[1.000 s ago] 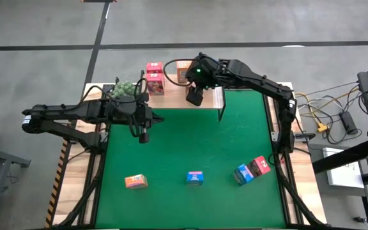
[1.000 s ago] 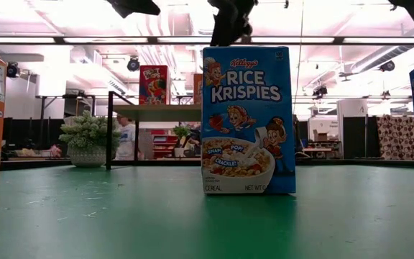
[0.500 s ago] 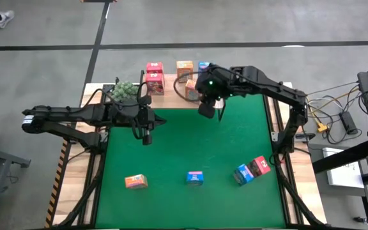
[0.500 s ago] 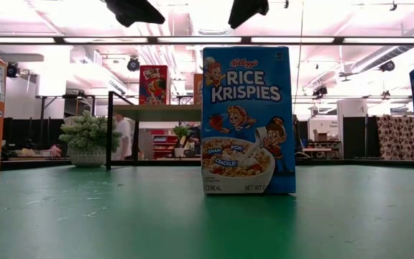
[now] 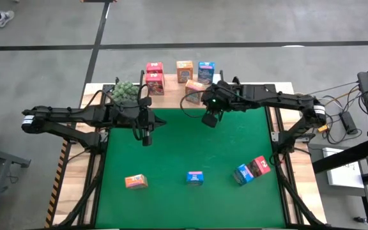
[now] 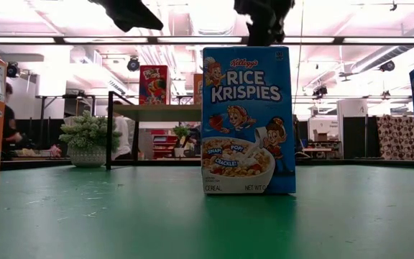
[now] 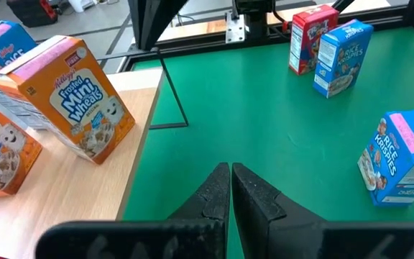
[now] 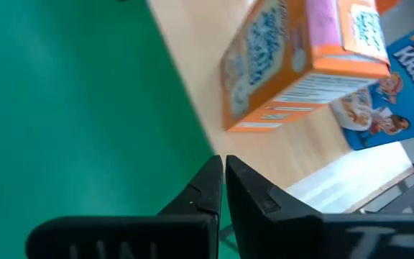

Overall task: Stack cereal on shelf
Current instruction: Put the right orange cereal box on the shelf aligned with the other orange cereal box

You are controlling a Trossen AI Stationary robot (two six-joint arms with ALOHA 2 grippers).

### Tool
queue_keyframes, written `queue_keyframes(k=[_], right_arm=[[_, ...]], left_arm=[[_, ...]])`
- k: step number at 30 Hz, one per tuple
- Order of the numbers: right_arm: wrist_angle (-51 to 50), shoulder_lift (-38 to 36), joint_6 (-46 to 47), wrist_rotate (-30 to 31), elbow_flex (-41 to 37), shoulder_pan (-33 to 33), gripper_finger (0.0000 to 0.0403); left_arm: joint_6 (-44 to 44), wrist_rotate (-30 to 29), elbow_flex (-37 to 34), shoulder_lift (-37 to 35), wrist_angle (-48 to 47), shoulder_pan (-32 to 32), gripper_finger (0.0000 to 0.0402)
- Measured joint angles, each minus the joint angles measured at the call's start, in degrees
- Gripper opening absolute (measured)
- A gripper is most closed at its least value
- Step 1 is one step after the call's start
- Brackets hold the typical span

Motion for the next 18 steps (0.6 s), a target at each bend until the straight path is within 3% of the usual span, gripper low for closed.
queue_keyframes(k=[8,18], right_arm=[[15.36,-2.82,-0.83,0.58,-11.43,-2.02,0.0009],[32.82,0.50,-5.28,0.59,-14.57,-3.53,0.0009]], left_arm=[[0.36,-0.07,0.00,0.29,0.16,0.02,0.0000],[1.03,-0.17,0.00,0.86,0.79,0.07,0.0000]])
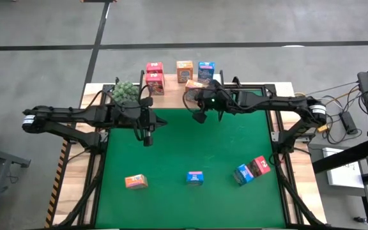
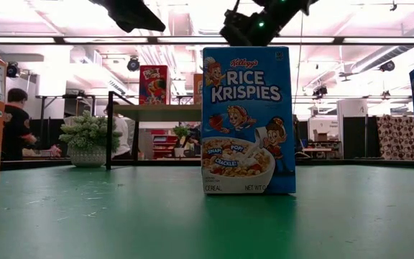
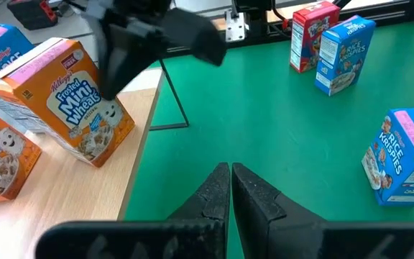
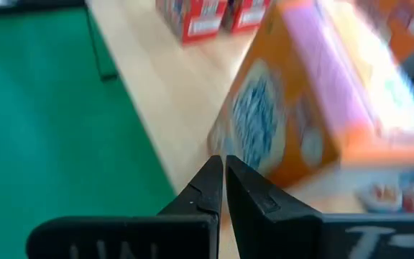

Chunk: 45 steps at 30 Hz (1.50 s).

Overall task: Stack cereal on shelf
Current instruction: Put the right orange cereal box on the shelf aligned with the other orange cereal box

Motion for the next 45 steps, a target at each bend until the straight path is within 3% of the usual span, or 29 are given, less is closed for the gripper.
queue_keyframes(k=[6,14,22,29,45], right_arm=[[5.84,3.31,-3.84,-0.04,0.00,-2.03,0.0009],[5.28,2.80,-3.99,-0.66,0.00,-0.78,0.0009],[-6.90,-2.40,0.50,-0.43,0.07,0.77,0.0009],[-13.03,-4.07,3.16,0.10,0.07,-2.39,0.0009],[4.69,0.85,-5.34,-0.21,0.04,-5.69,0.0009]], left_arm=[[0.00,-0.02,0.00,0.77,0.61,0.00,0.0000],[0.01,-0.04,0.00,0.77,0.88,0.00,0.0000],[0.03,-0.04,0.00,0.83,0.83,0.00,0.0000],[1.19,-0.05,-0.02,0.83,1.14,0.00,0.0000],[2.39,-0.04,-0.20,0.83,1.86,0.00,0.0000]])
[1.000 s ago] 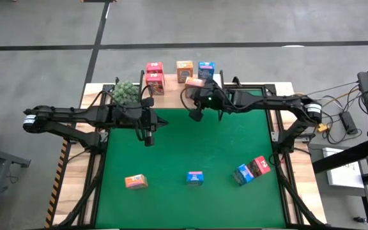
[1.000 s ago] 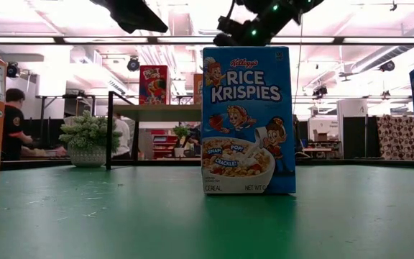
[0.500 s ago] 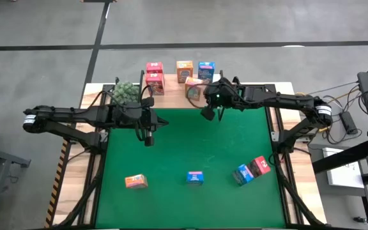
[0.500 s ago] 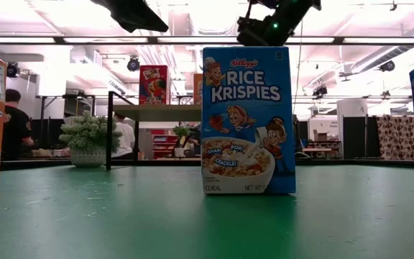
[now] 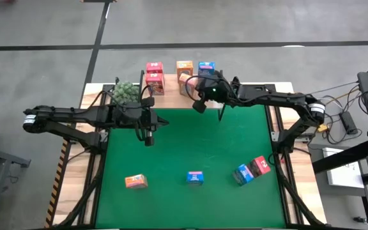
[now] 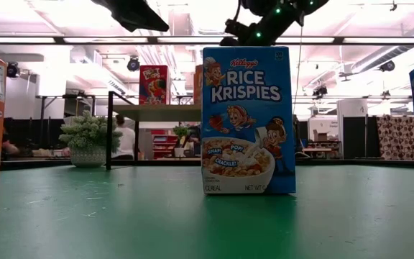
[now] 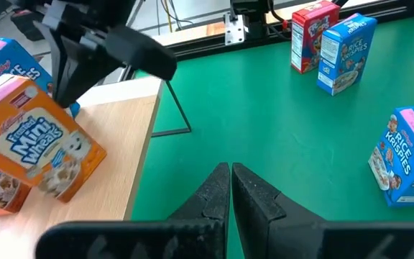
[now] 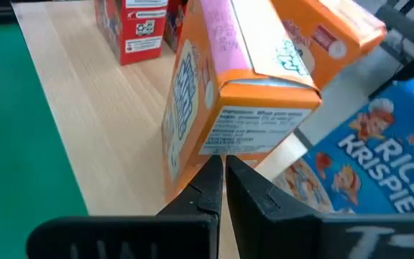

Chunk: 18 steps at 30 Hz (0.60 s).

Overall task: Stack cereal on shelf
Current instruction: Put the right orange cereal box on the shelf aligned with the other orange cereal box

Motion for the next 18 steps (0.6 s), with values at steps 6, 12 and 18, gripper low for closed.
queue_keyframes(k=[6,12,18], right_arm=[[0.43,0.92,-1.71,0.21,0.00,-0.32,0.0009],[4.87,0.92,-4.62,0.26,0.00,-0.79,0.0009],[2.67,0.48,-4.57,0.34,0.00,-1.02,0.0009]], left_arm=[[-0.30,0.00,-0.07,0.00,0.18,-0.02,0.0000],[-0.40,0.00,-0.11,0.02,1.70,-0.02,0.0000],[-1.41,0.01,-0.11,0.02,1.77,-0.02,0.0000]])
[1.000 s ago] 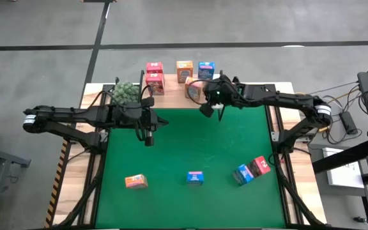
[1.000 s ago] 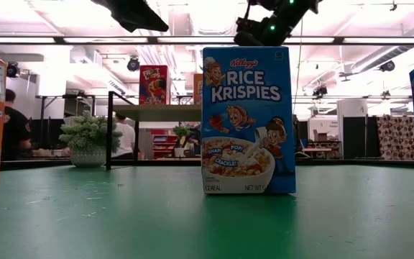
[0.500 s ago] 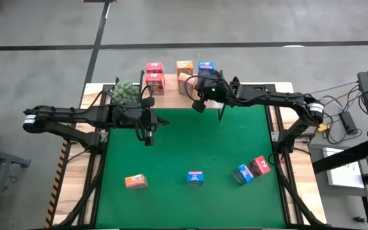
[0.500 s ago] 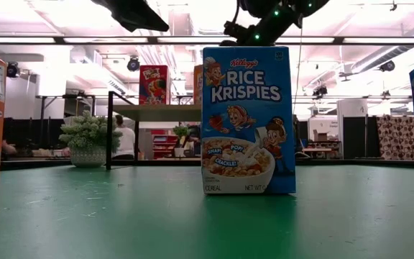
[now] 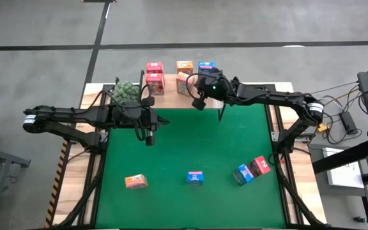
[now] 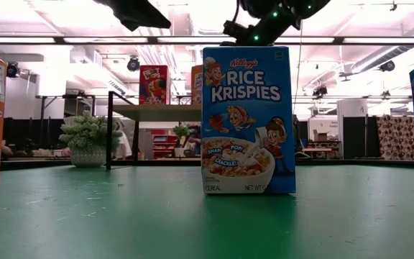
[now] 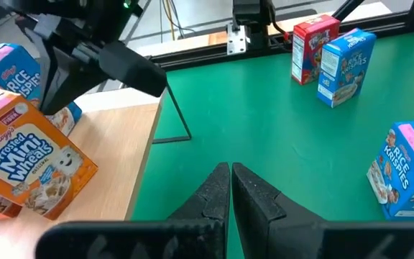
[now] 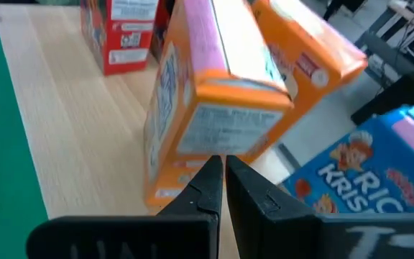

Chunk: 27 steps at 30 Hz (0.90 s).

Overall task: Stack cereal on shelf
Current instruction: Put the right orange cereal box on the shelf aligned with the other orange cereal box

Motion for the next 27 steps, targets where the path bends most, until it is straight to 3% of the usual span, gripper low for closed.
queue_keyframes(k=[7,10,14,21,27], right_arm=[[-7.94,-1.19,3.50,-0.95,0.00,1.40,0.0009],[-8.10,-1.22,3.95,-4.60,-0.26,2.07,0.0009],[-3.15,-0.85,4.33,-10.85,-1.67,2.14,0.0009],[9.38,-0.39,2.17,-10.72,-5.15,1.64,0.0009],[13.26,-0.39,1.36,-10.68,-5.57,0.83,0.0009]], left_arm=[[-0.12,0.01,0.00,0.00,-0.01,0.00,0.0000],[-0.12,0.00,0.00,0.08,0.02,0.00,0.0000],[-0.12,0.01,0.00,0.09,0.19,0.00,0.0000],[-0.12,0.01,-0.02,0.09,0.21,0.00,0.0000],[-0.12,0.01,-0.11,0.09,0.22,0.00,0.0000]])
